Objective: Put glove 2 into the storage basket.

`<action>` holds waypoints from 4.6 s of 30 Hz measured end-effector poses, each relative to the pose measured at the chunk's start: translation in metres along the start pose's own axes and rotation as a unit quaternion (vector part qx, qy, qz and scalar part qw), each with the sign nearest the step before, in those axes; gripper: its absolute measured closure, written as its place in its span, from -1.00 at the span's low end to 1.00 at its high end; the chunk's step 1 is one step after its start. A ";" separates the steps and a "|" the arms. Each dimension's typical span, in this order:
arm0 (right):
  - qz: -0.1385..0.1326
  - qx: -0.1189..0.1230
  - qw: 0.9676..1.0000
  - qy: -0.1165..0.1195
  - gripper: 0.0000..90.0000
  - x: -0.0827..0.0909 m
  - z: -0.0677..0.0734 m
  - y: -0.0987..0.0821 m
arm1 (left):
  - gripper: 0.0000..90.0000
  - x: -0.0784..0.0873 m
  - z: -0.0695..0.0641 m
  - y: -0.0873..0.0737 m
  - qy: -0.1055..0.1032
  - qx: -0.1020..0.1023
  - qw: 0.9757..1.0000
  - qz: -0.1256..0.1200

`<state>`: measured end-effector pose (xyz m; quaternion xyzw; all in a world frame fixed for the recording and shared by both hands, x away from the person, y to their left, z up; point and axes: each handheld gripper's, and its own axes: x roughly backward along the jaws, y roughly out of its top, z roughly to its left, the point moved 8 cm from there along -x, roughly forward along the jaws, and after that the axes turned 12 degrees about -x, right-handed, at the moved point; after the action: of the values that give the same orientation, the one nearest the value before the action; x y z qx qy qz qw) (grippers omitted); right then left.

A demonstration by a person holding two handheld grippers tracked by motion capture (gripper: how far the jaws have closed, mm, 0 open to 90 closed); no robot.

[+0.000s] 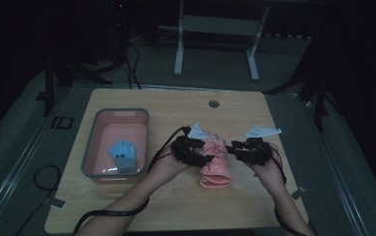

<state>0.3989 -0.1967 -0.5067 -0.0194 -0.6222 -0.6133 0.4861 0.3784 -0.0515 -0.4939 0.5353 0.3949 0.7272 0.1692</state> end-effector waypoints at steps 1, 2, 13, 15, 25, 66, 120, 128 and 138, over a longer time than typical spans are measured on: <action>0.000 0.001 1.000 -0.003 0.44 -0.004 0.001 0.000 | 0.05 -0.004 0.002 0.001 0.001 0.001 1.000 0.003; 0.004 0.001 1.000 -0.004 0.44 -0.008 0.002 -0.002 | 0.10 -0.009 0.003 0.001 0.001 0.006 1.000 0.008; 0.054 -0.035 0.997 -0.038 0.04 -0.038 -0.005 -0.030 | -0.25 -0.042 0.015 -0.039 0.026 0.101 0.991 0.082; 0.071 -0.049 0.996 -0.033 0.01 -0.042 -0.008 -0.035 | -0.28 -0.050 0.015 -0.047 0.007 0.128 0.988 0.089; 0.134 -0.133 0.982 -0.001 -0.10 -0.065 -0.019 -0.047 | -0.38 -0.073 0.018 -0.069 -0.042 0.188 0.977 0.092; 0.046 -0.059 0.996 0.044 0.71 -0.031 0.063 0.049 | 0.49 0.044 0.051 -0.023 -0.095 0.163 0.980 0.056; 0.118 -0.051 0.984 0.121 0.67 -0.210 0.227 0.062 | 0.46 0.162 0.126 -0.208 -0.059 0.240 0.955 0.167; 0.145 -0.038 0.985 0.089 0.63 -0.225 0.222 0.056 | 0.31 0.149 0.129 -0.218 -0.029 0.243 0.953 0.176; 0.144 -0.025 0.987 0.073 0.29 -0.229 0.222 0.063 | 0.07 0.151 0.135 -0.221 0.019 0.234 0.954 0.185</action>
<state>0.4298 0.1230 -0.5537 -0.0761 -0.5602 -0.5524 0.6126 0.4067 0.2422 -0.5483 0.6098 0.4512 0.6429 -0.1058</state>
